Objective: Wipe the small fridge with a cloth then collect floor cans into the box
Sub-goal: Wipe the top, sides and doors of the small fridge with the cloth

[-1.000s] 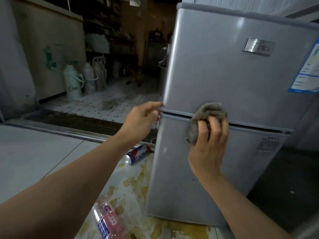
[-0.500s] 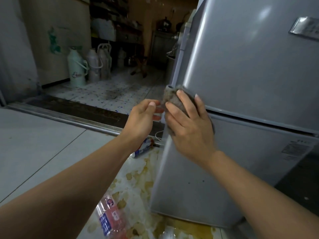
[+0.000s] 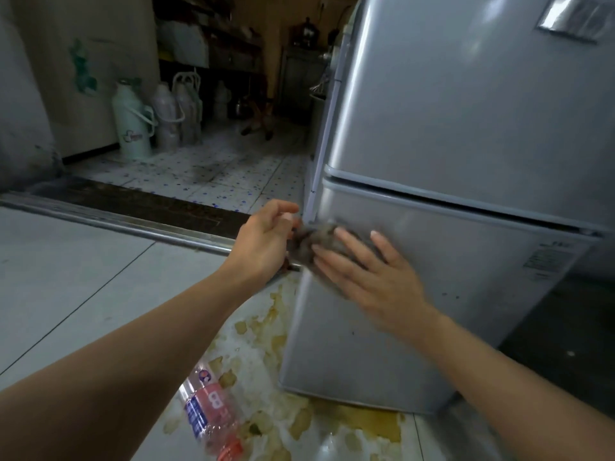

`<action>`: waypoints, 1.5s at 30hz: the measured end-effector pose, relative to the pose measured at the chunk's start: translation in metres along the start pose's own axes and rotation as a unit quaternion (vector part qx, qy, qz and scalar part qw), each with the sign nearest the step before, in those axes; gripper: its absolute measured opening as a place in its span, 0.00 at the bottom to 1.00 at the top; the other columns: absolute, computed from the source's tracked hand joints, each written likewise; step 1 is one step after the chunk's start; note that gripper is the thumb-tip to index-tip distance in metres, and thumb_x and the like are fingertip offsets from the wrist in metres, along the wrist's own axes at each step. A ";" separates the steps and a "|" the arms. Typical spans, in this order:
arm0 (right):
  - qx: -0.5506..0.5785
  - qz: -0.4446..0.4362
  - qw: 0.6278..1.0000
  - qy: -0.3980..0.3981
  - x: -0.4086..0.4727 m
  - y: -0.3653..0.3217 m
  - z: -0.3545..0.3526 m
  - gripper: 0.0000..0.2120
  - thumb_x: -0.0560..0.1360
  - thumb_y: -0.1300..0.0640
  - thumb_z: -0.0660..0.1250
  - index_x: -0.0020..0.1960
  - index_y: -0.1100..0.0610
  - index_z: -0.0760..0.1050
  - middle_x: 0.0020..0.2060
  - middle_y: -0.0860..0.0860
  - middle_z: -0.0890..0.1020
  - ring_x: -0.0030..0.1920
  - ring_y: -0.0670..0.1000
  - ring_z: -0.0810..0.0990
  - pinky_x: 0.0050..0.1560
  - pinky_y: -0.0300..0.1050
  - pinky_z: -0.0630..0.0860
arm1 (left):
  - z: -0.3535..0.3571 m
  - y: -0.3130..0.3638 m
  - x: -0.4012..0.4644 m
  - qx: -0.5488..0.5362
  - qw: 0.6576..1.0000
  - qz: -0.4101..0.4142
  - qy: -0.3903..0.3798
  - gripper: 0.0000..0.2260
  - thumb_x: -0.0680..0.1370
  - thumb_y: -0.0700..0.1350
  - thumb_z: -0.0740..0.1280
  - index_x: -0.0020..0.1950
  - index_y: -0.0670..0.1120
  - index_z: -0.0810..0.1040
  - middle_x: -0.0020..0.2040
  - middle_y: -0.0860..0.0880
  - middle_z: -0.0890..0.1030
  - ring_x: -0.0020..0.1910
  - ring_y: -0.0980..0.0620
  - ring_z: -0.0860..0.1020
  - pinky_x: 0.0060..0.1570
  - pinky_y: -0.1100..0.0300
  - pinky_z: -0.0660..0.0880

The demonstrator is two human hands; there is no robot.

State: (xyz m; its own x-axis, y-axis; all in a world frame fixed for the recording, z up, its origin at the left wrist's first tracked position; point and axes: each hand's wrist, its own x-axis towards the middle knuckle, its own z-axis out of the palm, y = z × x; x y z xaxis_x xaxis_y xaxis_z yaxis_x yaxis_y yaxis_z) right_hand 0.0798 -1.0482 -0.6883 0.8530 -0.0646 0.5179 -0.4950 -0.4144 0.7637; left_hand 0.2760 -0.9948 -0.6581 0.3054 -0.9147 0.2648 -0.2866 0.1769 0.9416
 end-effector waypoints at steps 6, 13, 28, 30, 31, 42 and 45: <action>0.005 0.149 0.986 0.072 -0.005 0.026 0.000 0.23 0.80 0.64 0.54 0.74 0.56 0.59 0.74 0.50 0.62 0.74 0.58 0.57 0.73 0.56 0.48 | 0.030 0.007 -0.007 0.013 0.998 0.015 0.063 0.09 0.80 0.50 0.57 0.52 0.50 0.76 0.46 0.52 0.81 0.48 0.54 0.79 0.52 0.51 0.77; 0.036 0.017 0.993 -0.107 -0.106 -0.032 0.018 0.30 0.72 0.61 0.55 0.74 0.54 0.56 0.72 0.49 0.60 0.71 0.58 0.59 0.72 0.52 0.49 | 0.055 0.000 -0.011 0.128 0.981 0.053 0.136 0.19 0.69 0.57 0.72 0.52 0.51 0.69 0.49 0.51 0.77 0.48 0.51 0.77 0.49 0.48 0.77; 0.073 0.255 0.964 0.035 -0.089 -0.011 -0.002 0.21 0.72 0.66 0.61 0.64 0.54 0.68 0.57 0.54 0.65 0.43 0.55 0.65 0.38 0.47 0.73 | 0.055 -0.016 0.001 0.114 0.980 0.082 0.139 0.21 0.66 0.59 0.73 0.47 0.50 0.69 0.39 0.54 0.73 0.36 0.58 0.71 0.35 0.68 0.69; 0.089 0.190 0.978 -0.019 -0.108 -0.026 -0.001 0.25 0.67 0.64 0.65 0.62 0.51 0.66 0.56 0.53 0.64 0.42 0.55 0.64 0.37 0.47 0.75 | 0.055 -0.017 0.000 0.117 0.980 0.082 0.141 0.21 0.66 0.59 0.73 0.47 0.49 0.69 0.39 0.54 0.73 0.36 0.58 0.71 0.35 0.67 0.69; 0.095 0.169 0.980 -0.034 -0.113 -0.025 -0.001 0.26 0.66 0.63 0.67 0.61 0.51 0.66 0.56 0.53 0.64 0.42 0.54 0.65 0.36 0.47 0.75 | 0.055 -0.017 -0.001 0.119 0.979 0.083 0.144 0.20 0.66 0.58 0.73 0.47 0.49 0.69 0.39 0.54 0.73 0.36 0.59 0.71 0.34 0.67 0.68; 0.032 0.394 0.918 0.044 -0.105 0.027 -0.006 0.15 0.76 0.62 0.59 0.61 0.55 0.64 0.58 0.58 0.64 0.48 0.60 0.69 0.43 0.50 0.73 | 0.058 -0.019 0.000 0.123 0.976 0.084 0.157 0.19 0.67 0.57 0.74 0.46 0.51 0.69 0.39 0.57 0.73 0.35 0.60 0.71 0.33 0.69 0.65; 0.062 0.367 0.928 -0.016 -0.146 -0.013 -0.002 0.19 0.69 0.65 0.66 0.56 0.57 0.64 0.54 0.58 0.65 0.45 0.60 0.69 0.36 0.52 0.76 | 0.059 -0.018 -0.001 0.123 0.977 0.083 0.155 0.19 0.67 0.57 0.73 0.47 0.51 0.69 0.39 0.56 0.73 0.36 0.60 0.71 0.34 0.68 0.66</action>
State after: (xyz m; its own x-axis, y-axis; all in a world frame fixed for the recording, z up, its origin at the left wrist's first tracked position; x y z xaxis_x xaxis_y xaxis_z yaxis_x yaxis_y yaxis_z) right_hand -0.0384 -1.0313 -0.7727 0.2989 -0.3966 0.8680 -0.9238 -0.3484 0.1589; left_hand 0.2276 -1.0182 -0.6879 0.4865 -0.7197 0.4954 -0.5533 0.1850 0.8122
